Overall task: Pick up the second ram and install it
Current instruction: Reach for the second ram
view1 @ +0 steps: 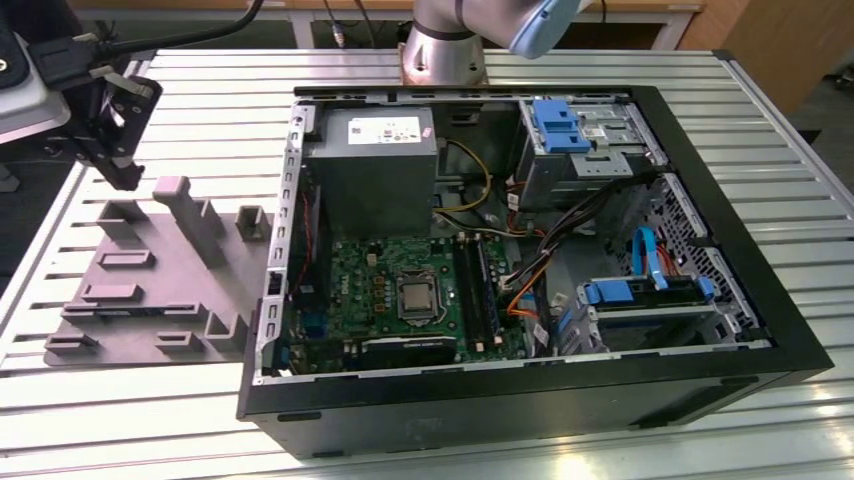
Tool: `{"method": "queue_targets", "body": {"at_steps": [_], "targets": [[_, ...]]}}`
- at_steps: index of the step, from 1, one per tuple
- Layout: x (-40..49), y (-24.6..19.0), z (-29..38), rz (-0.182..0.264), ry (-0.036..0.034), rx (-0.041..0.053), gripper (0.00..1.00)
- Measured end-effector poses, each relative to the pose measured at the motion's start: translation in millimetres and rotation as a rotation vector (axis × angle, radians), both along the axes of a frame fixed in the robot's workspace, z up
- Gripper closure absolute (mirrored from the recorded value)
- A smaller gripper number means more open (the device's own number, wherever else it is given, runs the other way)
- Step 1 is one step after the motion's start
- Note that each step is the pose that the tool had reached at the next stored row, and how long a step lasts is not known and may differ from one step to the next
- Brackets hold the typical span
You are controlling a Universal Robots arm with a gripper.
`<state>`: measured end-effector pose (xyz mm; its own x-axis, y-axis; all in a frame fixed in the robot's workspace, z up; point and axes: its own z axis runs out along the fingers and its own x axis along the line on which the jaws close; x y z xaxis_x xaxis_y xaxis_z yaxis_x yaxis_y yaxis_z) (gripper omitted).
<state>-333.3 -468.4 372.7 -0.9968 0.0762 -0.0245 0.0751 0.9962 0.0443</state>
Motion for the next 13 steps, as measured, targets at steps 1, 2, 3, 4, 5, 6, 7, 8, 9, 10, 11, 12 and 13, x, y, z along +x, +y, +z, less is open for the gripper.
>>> {"method": "queue_targets", "body": {"at_steps": [1, 2, 3, 4, 5, 6, 7, 8, 9, 10, 11, 12, 13], "targets": [[-0.5, -0.3, -0.3, 0.000, 0.0000, 0.0001, 0.89], [-1.0, -0.6, -0.6, 0.000, -0.0001, 0.0001, 0.89], [-1.4, -0.9, -0.8, 0.000, 0.0000, 0.0000, 0.89], [-1.9, -1.3, -1.1, 0.000, 0.0000, 0.0001, 0.89], [-2.3, -1.6, -1.3, 0.000, 0.0000, 0.0000, 0.89], [-2.7, -1.9, -1.6, 0.000, 0.0000, 0.0000, 0.89], [-3.2, -2.3, -1.9, 0.000, 0.0000, 0.0000, 0.89], [-3.7, -2.7, -2.2, 0.000, -0.0001, 0.0001, 0.89], [-4.1, -3.0, -2.4, 0.000, -0.0001, 0.0001, 0.89], [-4.5, -3.4, -2.6, 0.000, 0.0000, 0.0001, 0.89], [-4.9, -3.7, -2.9, 0.000, -0.0001, 0.0001, 0.89], [-5.2, -4.1, -3.2, 0.000, 0.0000, 0.0000, 0.89], [-5.4, -4.6, -3.6, 0.000, 0.0000, 0.0000, 0.89]]}}
